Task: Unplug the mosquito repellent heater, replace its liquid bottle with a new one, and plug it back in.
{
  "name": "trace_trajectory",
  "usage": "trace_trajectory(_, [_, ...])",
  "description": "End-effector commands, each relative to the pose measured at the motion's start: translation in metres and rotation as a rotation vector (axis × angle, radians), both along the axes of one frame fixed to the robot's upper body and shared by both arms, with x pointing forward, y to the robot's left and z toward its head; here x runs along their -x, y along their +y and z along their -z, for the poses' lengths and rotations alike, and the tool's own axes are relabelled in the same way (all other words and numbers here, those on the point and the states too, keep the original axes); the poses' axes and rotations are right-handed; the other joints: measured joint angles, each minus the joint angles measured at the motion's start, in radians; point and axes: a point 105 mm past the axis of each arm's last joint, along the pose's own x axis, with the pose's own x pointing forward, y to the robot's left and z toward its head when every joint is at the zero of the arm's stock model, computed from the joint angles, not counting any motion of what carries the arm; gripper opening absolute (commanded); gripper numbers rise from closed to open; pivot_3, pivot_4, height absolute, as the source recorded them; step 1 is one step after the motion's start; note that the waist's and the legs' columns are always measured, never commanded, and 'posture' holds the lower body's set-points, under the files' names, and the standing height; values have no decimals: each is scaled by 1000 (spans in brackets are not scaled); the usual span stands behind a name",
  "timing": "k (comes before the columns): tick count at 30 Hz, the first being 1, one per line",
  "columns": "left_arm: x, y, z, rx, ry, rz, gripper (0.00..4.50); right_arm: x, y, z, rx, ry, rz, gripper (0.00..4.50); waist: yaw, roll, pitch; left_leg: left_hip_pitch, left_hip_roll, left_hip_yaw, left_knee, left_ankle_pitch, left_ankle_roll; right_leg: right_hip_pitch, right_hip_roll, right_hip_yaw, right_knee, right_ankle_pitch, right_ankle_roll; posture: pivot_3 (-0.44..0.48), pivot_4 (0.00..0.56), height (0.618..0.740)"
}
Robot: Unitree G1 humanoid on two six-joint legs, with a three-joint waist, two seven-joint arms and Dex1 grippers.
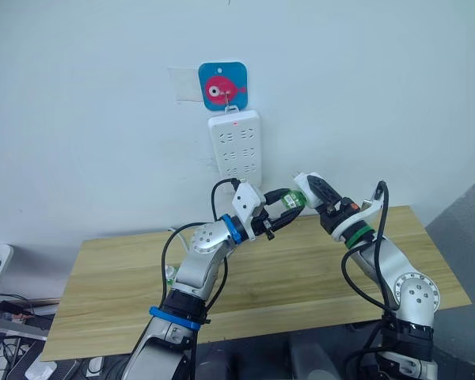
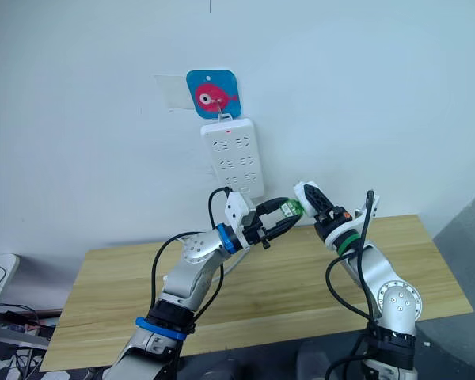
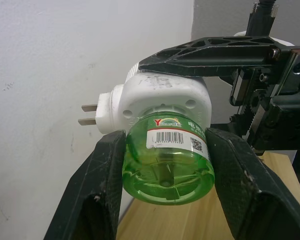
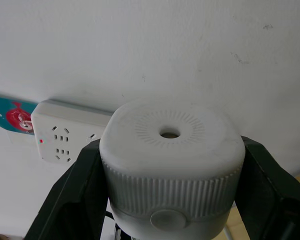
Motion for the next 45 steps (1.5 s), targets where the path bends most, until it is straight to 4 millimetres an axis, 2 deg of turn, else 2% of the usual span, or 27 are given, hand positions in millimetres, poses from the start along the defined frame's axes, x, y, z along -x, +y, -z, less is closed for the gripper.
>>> trace_trajectory(1, [-4,7,-4,1,-20,-47,2165,8,8,-22,-25,-94,-46,2939,0,0,0,0,0,0,0,0,0,0,0,0,0,0,0,-192,123,740])
trace_trajectory(8, [-3,6,-2,-4,-20,-54,2165,10,9,-23,-25,-97,-49,2939,0,0,0,0,0,0,0,0,0,0,0,0,0,0,0,-195,116,740])
trace_trajectory(13, [-5,4,-3,4,-25,-72,3877,10,9,-24,-25,-101,-48,2939,0,0,0,0,0,0,0,0,0,0,0,0,0,0,0,-195,115,740])
trace_trajectory(14, [-5,4,-3,2,-26,-74,4057,10,9,-25,-24,-102,-48,2939,0,0,0,0,0,0,0,0,0,0,0,0,0,0,0,-195,115,740])
trace_trajectory(25, [-3,2,-5,25,-20,-65,4057,10,10,-28,-24,-101,-44,2939,1,0,0,0,0,0,0,0,0,0,0,0,0,0,0,-199,123,740])
trace_trajectory(28, [-2,1,-7,36,-19,-55,3466,9,10,-26,-22,-98,-44,2939,1,0,0,0,0,0,0,0,0,0,0,0,0,0,0,-198,124,740])
trace_trajectory(32, [-1,2,-4,30,-12,-47,2280,10,10,-26,-24,-97,-43,2939,0,0,0,0,0,0,0,0,0,0,0,0,0,0,0,-198,126,740])
trace_trajectory(39, [0,5,-5,17,-25,-54,2269,12,11,-23,-16,-85,-64,2939,1,0,0,0,0,0,0,0,0,0,0,0,0,0,0,-193,132,740])
trace_trajectory(43, [5,8,-2,-54,-78,-6,2269,18,17,-19,45,-95,-205,4370,-1,-1,0,0,0,1,0,0,0,0,0,0,0,0,0,-210,135,740])
trace_trajectory(45, [10,14,2,-109,-104,55,2269,21,11,-18,125,-97,-359,4479,-1,-1,1,0,0,1,0,0,0,0,1,0,0,0,0,-207,136,740])
